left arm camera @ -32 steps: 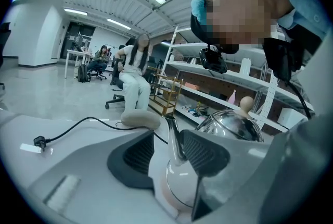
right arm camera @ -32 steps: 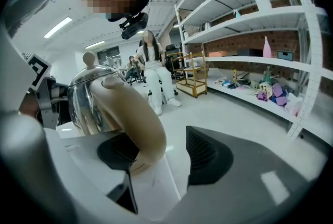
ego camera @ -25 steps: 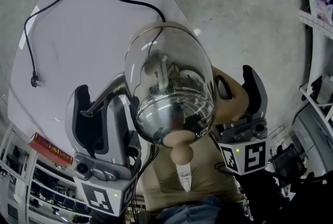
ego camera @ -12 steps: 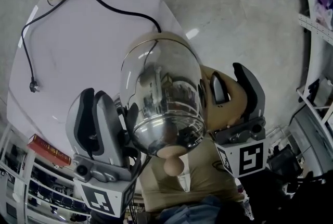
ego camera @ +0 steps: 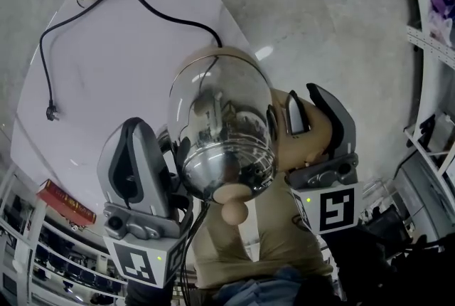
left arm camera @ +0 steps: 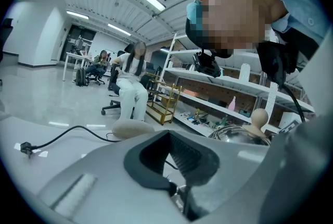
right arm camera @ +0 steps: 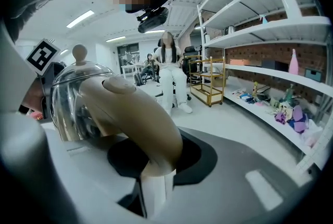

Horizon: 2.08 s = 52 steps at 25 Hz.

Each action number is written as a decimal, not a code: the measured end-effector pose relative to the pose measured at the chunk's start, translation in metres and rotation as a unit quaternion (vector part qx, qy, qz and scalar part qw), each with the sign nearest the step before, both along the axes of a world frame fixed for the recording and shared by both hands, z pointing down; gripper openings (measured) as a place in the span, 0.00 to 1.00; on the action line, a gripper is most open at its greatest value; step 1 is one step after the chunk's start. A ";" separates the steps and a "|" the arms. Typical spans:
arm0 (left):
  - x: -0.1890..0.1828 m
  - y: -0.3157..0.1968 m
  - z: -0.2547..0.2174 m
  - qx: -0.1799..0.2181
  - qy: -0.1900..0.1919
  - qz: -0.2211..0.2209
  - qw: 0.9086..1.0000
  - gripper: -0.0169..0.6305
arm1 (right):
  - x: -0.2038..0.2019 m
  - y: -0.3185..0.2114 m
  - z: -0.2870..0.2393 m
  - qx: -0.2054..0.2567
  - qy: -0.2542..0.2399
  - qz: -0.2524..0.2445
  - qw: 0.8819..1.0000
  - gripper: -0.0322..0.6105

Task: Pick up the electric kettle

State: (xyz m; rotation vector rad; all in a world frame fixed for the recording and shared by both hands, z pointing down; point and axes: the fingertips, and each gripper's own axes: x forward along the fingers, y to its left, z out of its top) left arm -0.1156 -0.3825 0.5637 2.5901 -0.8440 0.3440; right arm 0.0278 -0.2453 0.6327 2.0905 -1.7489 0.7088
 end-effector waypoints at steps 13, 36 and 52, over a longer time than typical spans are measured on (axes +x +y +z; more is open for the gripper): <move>-0.011 0.000 -0.039 0.027 0.015 -0.012 0.999 0.03 | -0.007 -0.004 -0.032 0.021 -0.003 -0.009 1.000 0.23; -0.069 0.006 -0.269 0.113 0.059 -0.086 0.988 0.03 | -0.045 -0.024 -0.252 0.111 0.017 -0.041 0.993 0.23; -0.138 0.038 -0.451 0.182 0.101 -0.181 0.961 0.03 | -0.089 -0.027 -0.436 0.174 0.030 -0.098 0.979 0.24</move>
